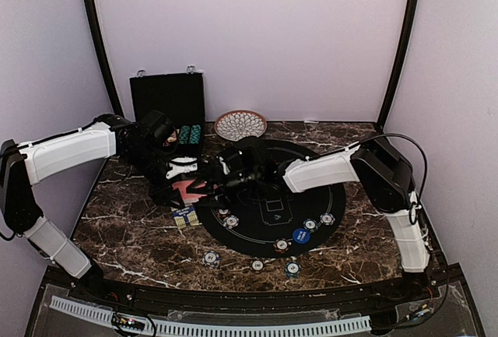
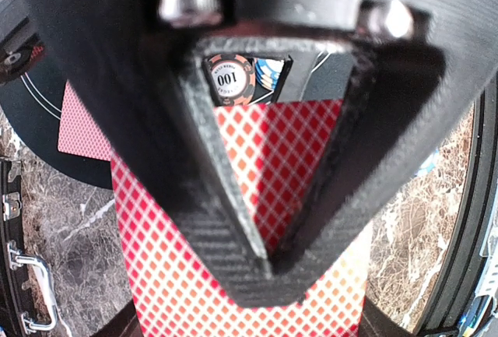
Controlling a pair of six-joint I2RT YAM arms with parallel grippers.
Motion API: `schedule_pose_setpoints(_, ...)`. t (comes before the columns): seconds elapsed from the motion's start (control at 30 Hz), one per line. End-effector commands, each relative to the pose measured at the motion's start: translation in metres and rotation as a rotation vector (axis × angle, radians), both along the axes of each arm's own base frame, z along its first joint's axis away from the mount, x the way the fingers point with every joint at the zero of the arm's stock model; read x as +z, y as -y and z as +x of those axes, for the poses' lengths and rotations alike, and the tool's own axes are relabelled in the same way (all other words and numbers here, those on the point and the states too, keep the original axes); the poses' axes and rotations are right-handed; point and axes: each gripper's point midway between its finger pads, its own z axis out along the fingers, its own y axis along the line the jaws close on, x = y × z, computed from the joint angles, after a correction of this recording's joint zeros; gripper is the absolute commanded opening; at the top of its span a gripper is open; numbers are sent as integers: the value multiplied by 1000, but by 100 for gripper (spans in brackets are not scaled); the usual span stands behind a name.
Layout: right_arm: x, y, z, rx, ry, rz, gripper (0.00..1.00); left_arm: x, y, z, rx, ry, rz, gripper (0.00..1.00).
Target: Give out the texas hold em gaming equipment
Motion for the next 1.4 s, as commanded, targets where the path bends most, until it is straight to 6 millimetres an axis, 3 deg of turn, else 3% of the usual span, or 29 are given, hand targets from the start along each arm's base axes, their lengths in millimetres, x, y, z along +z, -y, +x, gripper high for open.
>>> schedule_pose_setpoints(0.0, 10, 10, 4, -20, 19, -2, 66, 16, 3, 1, -3, 27, -32, 2)
schedule_pose_setpoints(0.2, 36, 16, 4, -33, 50, 31, 66, 13, 1, 2, -1, 26, -25, 2)
schedule_pose_setpoints(0.4, 44, 28, 7, -62, 45, 50, 54, 12, 1, 1, -1, 24, -21, 2)
schedule_pose_setpoints(0.57, 48, 28, 6, -64, 25, 77, 39, 11, 1, 1, 0, 25, -20, 1)
schedule_pose_setpoints(1.0, 47, 20, -5, -25, -28, 121, 29, 9, -1, 3, 5, 29, -9, 1)
schedule_pose_setpoints(1.13, 44, 22, -6, -27, -37, 116, 14, 9, -1, 3, 6, 28, -7, 1)
schedule_pose_setpoints(1.37, 43, 28, -3, -30, -42, 110, 0, 9, -2, 4, 9, 33, -1, 1)
